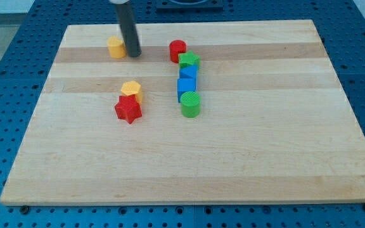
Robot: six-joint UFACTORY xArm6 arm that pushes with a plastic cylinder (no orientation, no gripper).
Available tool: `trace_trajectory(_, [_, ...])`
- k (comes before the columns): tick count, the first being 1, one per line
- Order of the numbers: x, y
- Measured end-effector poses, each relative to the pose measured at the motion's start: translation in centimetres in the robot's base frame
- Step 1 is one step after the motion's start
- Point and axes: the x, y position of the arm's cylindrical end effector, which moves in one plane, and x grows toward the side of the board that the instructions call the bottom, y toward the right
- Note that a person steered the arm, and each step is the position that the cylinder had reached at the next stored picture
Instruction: Push the red circle to the top left of the green star
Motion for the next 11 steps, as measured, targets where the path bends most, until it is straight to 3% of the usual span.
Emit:
trace_trajectory(2, [-3.4, 3.7])
trace_trajectory(3, [-7.2, 11.5])
trace_trajectory(4, [-6.6, 17.4])
trace_trajectory(6, [0.1, 17.4])
trace_trajectory(9, [0.2, 7.8])
trace_trajectory(11, [0.2, 8.9])
